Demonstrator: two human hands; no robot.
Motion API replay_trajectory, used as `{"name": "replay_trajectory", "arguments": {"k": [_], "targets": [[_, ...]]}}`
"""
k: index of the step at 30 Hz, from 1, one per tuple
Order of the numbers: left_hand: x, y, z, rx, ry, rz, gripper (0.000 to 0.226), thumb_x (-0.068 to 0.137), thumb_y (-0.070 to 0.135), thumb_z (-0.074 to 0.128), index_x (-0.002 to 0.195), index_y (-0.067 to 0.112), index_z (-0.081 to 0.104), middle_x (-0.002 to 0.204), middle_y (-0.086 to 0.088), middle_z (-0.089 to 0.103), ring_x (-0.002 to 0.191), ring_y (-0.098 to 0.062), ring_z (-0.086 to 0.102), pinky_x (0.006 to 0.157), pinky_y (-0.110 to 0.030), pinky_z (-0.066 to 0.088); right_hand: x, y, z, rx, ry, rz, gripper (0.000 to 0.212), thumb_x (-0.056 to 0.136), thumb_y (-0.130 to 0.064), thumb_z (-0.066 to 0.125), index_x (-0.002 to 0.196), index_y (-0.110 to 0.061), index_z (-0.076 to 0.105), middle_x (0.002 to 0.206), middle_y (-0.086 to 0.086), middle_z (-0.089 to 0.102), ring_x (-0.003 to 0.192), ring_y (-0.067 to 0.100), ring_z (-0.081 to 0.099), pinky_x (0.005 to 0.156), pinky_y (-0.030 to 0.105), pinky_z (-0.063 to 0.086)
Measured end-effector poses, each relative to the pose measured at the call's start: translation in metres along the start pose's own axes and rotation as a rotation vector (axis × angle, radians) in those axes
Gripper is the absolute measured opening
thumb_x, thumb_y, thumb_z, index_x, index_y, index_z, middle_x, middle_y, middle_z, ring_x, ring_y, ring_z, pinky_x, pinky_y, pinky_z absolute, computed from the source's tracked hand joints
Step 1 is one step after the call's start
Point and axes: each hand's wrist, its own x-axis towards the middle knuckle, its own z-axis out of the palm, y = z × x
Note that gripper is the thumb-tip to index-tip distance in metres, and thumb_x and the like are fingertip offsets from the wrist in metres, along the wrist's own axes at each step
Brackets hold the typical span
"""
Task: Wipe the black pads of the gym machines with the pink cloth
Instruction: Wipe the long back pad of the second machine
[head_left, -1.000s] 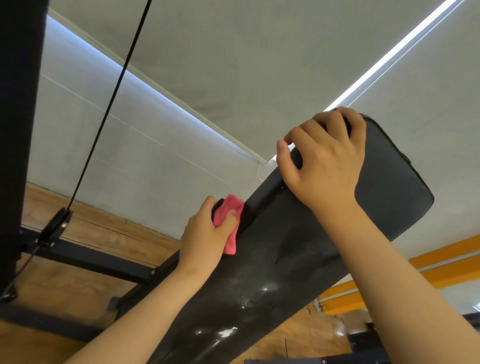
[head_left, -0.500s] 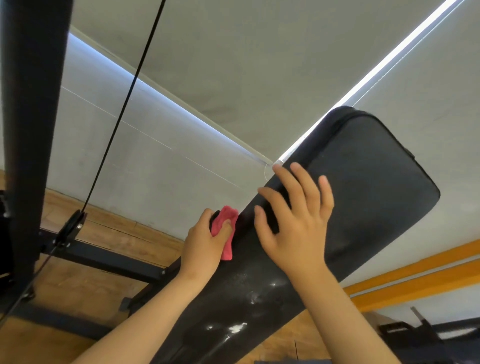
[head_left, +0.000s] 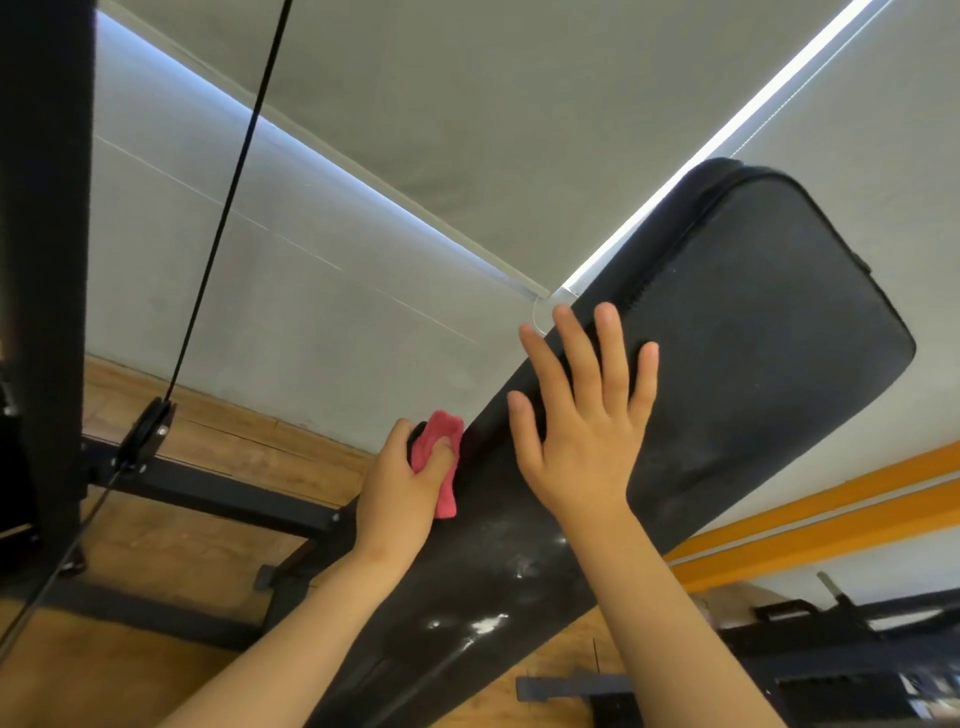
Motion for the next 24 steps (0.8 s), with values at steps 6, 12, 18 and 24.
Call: {"name": "replay_trajectory", "arguments": {"k": [6, 12, 18, 24], "targets": [[0.0, -0.003, -0.002, 0.026, -0.009, -0.009, 0.016, 0.095, 0.034, 0.054, 0.1, 0.019, 0.055, 0.084, 0.006, 0.06, 0.074, 0.003, 0.058, 0.057, -0.011, 0.045, -0.001, -0.001, 0.003, -0.012, 0.018, -0.003, 0.043, 0.097, -0.037, 0.043, 0.134, -0.019, 0.055, 0.147, 0.007, 0.043, 0.147, 0.02, 0.013, 0.119, 0.047, 0.006], [-0.002, -0.002, -0.003, 0.032, -0.015, -0.017, 0.02, 0.094, 0.037, 0.054, 0.101, 0.018, 0.055, 0.084, 0.005, 0.06, 0.073, -0.007, 0.059, 0.059, -0.016, 0.043, 0.002, -0.014, -0.013, 0.102, -0.038, 0.038, 0.042, 0.095, -0.036, 0.049, 0.128, -0.014, 0.061, 0.147, 0.009, 0.044, 0.145, 0.03, 0.022, 0.118, 0.048, 0.005], [-0.001, -0.004, -0.004, -0.026, -0.023, -0.018, 0.025, 0.092, 0.044, 0.053, 0.092, 0.02, 0.056, 0.077, 0.0, 0.063, 0.067, -0.012, 0.062, 0.062, -0.035, 0.054, -0.019, -0.051, -0.011, 0.195, -0.175, -0.015, 0.038, 0.093, -0.027, 0.051, 0.127, -0.014, 0.061, 0.147, 0.007, 0.044, 0.144, 0.021, 0.024, 0.12, 0.04, 0.005], [-0.004, -0.017, -0.007, 0.044, -0.02, 0.006, 0.017, 0.095, 0.036, 0.053, 0.099, 0.019, 0.054, 0.082, 0.004, 0.06, 0.07, -0.007, 0.059, 0.061, -0.025, 0.047, -0.022, -0.042, -0.002, 0.109, -0.173, -0.023, 0.041, 0.093, -0.017, 0.047, 0.132, -0.009, 0.055, 0.145, 0.008, 0.047, 0.14, 0.022, 0.03, 0.121, 0.035, 0.002]]}}
